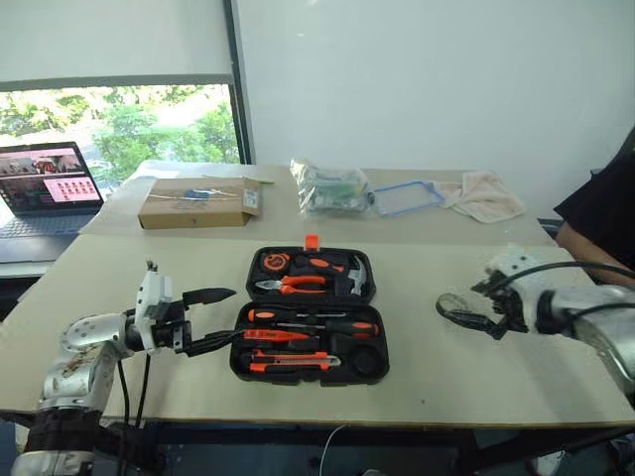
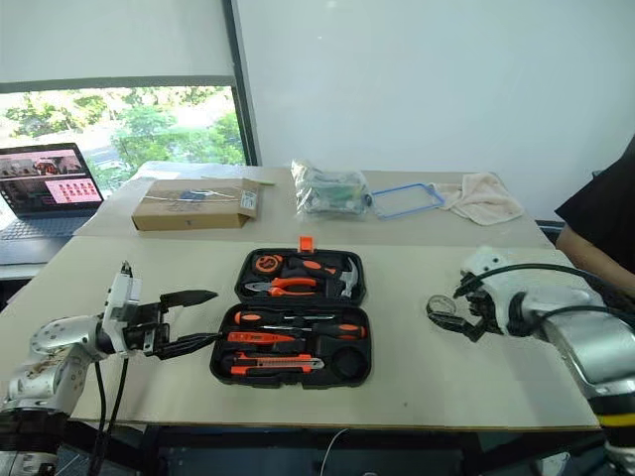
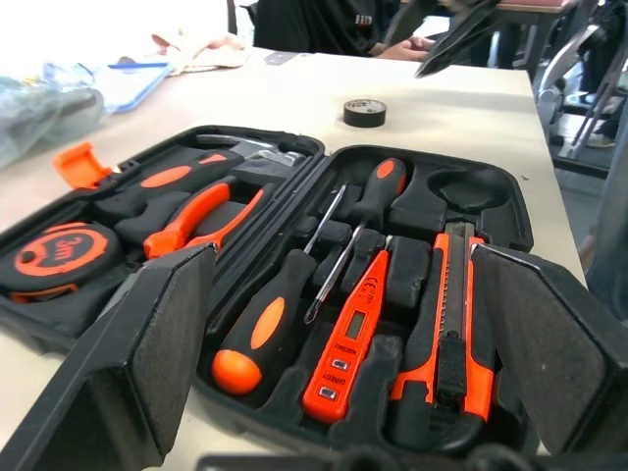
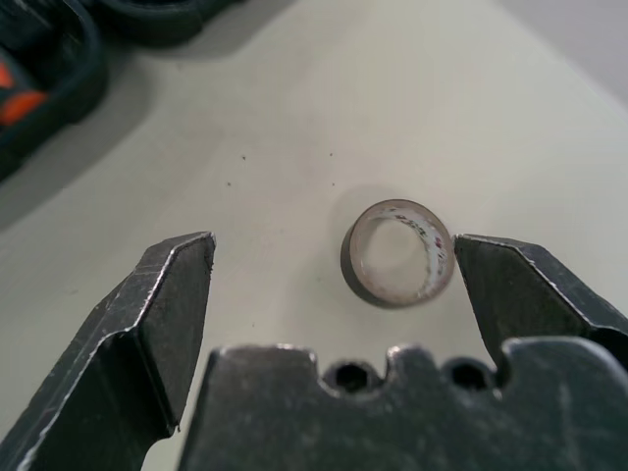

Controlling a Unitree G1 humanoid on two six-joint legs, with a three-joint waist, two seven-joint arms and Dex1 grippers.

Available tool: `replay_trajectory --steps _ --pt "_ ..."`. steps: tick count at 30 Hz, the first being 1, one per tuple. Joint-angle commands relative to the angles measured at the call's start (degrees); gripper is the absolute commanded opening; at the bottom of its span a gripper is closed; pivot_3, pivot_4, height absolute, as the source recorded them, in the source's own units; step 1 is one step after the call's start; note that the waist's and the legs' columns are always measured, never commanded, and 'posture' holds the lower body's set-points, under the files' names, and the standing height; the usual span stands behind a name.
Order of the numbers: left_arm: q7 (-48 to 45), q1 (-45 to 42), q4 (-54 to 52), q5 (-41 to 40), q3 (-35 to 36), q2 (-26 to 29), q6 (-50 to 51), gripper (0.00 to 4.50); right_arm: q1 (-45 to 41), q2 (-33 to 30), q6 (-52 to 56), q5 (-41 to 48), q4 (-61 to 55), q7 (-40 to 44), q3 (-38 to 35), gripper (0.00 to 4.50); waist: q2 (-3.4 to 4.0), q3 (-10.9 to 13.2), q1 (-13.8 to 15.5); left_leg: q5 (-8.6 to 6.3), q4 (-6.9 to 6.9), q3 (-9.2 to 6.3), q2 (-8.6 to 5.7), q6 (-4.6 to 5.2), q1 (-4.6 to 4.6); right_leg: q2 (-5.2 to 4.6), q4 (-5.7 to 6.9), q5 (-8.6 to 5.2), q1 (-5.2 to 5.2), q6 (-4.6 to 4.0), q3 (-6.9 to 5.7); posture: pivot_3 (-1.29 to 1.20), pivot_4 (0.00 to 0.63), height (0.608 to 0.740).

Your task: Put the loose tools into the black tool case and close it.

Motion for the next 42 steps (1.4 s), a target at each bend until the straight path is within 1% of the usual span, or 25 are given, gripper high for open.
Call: replay_trajectory --steps 1,3,5,7,8,9,12,15,18,19,21,24,27,29,31,33,35,40,42 --pt "0.54 -1.08 -1.84 -0.05 -0.37 -0.73 -0.52 4.43 -6.52 1.72 -2.62 -6.23 7.0 2.01 5.92 4.5 0.02 0.0 -0.05 0.07 0.02 0.02 -0.02 -0.12 -0.12 -0.01 -0.03 0.01 -0.09 0.01 -0.01 0.0 0.15 0.74" --pt "0.54 -1.05 -2.23 0.02 -0.74 -1.09 -0.49 4.43 -8.79 2.25 -3.0 -8.66 9.57 3.7 8.88 4.5 0.04 -0.01 -0.1 0.18 0.0 0.04 -0.04 -0.32 -0.26 -0.02 -0.06 0.05 -0.1 0.1 -0.06 0.0 0.15 0.74" --pt "0.3 -0.8 -2.68 0.02 -1.07 -1.38 -0.52 4.43 -10.74 3.31 -3.48 -10.3 11.62 4.79 10.62 4.5 0.05 -0.01 -0.12 0.13 0.0 0.04 -0.04 -0.23 -0.43 -0.03 -0.36 0.11 -0.1 0.21 -0.14 0.0 0.15 0.74" --pt "0.04 -0.66 -2.93 0.02 -1.41 -1.56 -0.63 4.5 -12.56 4.37 -3.76 -11.7 13.87 5.87 12.01 3.98 0.05 -0.01 -0.18 0.05 0.04 0.06 -0.07 -0.14 -0.52 -0.1 -0.44 0.11 -0.1 0.26 -0.18 0.0 0.15 0.74" --pt "0.02 -0.64 -2.99 0.01 -1.5 -1.6 -0.67 4.5 -13.09 4.67 -3.84 -12.33 14.66 6.3 12.41 3.84 0.05 -0.01 -0.19 0.03 0.05 0.08 -0.1 -0.11 -0.54 -0.14 -0.48 0.1 -0.1 0.29 -0.18 0.0 0.15 0.74" --pt "-0.41 -0.57 -3.28 -0.09 -1.75 -1.54 -0.69 4.5 -13.71 4.95 -3.8 -13.02 15.72 6.72 12.9 3.41 0.05 -0.01 -0.15 0.02 0.05 0.1 -0.13 -0.09 -0.56 -0.18 -0.5 0.1 -0.1 0.32 -0.18 0.0 0.15 0.74" --pt "-1.74 -0.57 -4.17 -0.44 -2.24 -1.33 -1.05 4.5 -14.94 4.94 -3.54 -14.81 18.01 8.77 14.13 2.48 0.05 -0.01 -0.06 0.01 0.07 0.09 -0.2 -0.08 -0.6 -0.29 -0.5 0.07 -0.1 0.41 -0.25 0.0 0.15 0.74" --pt "-3.25 -0.6 -5.5 -1.01 -2.46 -1.24 -1.22 4.5 -15.42 4.93 -4.5 -16.02 19.21 10.15 13.77 1.36 0.05 -0.01 -0.08 0.01 0.12 0.07 -0.2 -0.08 -0.6 -0.3 -0.48 0.08 -0.06 0.44 -0.31 0.0 0.15 0.74" --pt "-4.06 -0.39 -7.01 -0.89 -2.87 -1.38 -1.38 4.5 -15.45 4.47 -5.03 -16.7 19.38 11.44 13.4 0.33 0.06 0.0 -0.29 0.02 0.13 0.09 -0.2 -0.11 -0.58 -0.29 -0.45 0.1 -0.07 0.46 -0.31 0.0 0.15 0.74" --pt "-4.06 -0.33 -7.45 -0.88 -2.96 -1.51 -1.28 4.5 -15.45 4.38 -5.32 -16.8 19.39 11.84 13.12 0.06 0.06 0.0 -0.36 0.03 0.13 0.09 -0.19 -0.13 -0.56 -0.28 -0.42 0.1 -0.07 0.46 -0.31 0.0 0.15 0.74" --pt "-3.84 -0.31 -8.07 -1.02 -3.0 -1.79 -0.96 4.5 -15.51 4.28 -5.91 -16.99 19.45 12.56 12.68 0.06 0.06 0.0 -0.47 0.05 0.13 0.09 -0.18 -0.15 -0.54 -0.28 -0.4 0.1 -0.07 0.46 -0.3 0.0 0.15 0.74" --pt "-3.72 -0.21 -8.54 -1.15 -3.03 -1.93 -0.79 4.5 -14.65 3.89 -10.16 -15.62 18.08 15.69 11.61 0.06 0.06 0.0 -0.64 0.05 0.15 0.09 -0.18 -0.16 -0.53 -0.27 -0.38 0.1 -0.07 0.47 -0.28 0.0 0.15 0.74" --pt "-4.18 0.39 -9.46 -1.53 -2.82 -1.5 -0.45 4.5 -12.79 2.78 -15.28 -10.3 11.02 22.18 8.09 0.06 0.06 0.0 -0.72 0.05 0.14 0.09 -0.18 -0.16 -0.53 -0.27 -0.38 0.11 -0.06 0.47 -0.28 0.0 0.15 0.74" --pt "-5.09 0.99 -9.69 -1.74 -2.55 -0.86 -0.65 4.5 -11.81 0.82 -13.89 -6.21 3.55 27.94 6.89 0.06 0.16 0.05 -0.73 0.05 0.13 0.07 -0.17 -0.16 -0.53 -0.27 -0.39 0.11 -0.07 0.48 -0.28 0.0 0.15 0.74" --pt "-7.12 1.75 -9.01 -0.84 -2.91 0.18 -2.01 4.5 -13.03 0.42 -6.04 -0.49 -5.8 31.33 7.4 0.06 0.19 0.07 -0.78 0.05 0.14 0.06 -0.14 -0.15 -0.53 -0.26 -0.38 0.11 -0.07 0.48 -0.31 0.0 0.15 0.74" --pt "-8.67 2.35 -7.9 0.53 -3.67 0.62 -3.98 4.5 -13.97 1.48 1.29 3.11 -12.62 31.44 9.52 0.06 0.19 0.07 -1.01 0.04 0.14 0.04 -0.08 -0.15 -0.48 -0.22 -0.36 0.11 -0.06 0.47 -0.3 0.0 0.15 0.74" --pt "-9.3 2.7 -7.25 1.31 -4.28 0.61 -5.33 4.5 -13.6 1.83 3.34 3.12 -16.36 31.03 11.87 0.06 0.19 0.07 -0.89 0.04 0.15 0.03 -0.06 -0.15 -0.42 -0.22 -0.35 0.12 -0.04 0.45 -0.3 0.0 0.15 0.74" --pt "-8.74 3.42 -7.73 1.64 -5.1 0.15 -5.8 4.5 -12.41 5.46 5.11 -2.21 -18.75 24.62 19.63 0.06 0.18 0.07 -0.3 0.02 0.4 0.04 -0.13 -0.13 -0.4 -0.36 -0.37 0.12 0.01 0.44 -0.31 0.0 0.15 0.74" --pt "-8.59 3.44 -7.59 1.59 -5.1 0.35 -5.63 4.5 -12.86 5.91 5.49 -3.92 -18.67 23.66 22.01 0.06 0.18 0.07 -0.21 0.01 0.52 0.09 -0.19 -0.13 -0.44 -0.44 -0.32 0.13 -0.02 0.45 -0.31 0.0 0.15 0.74"
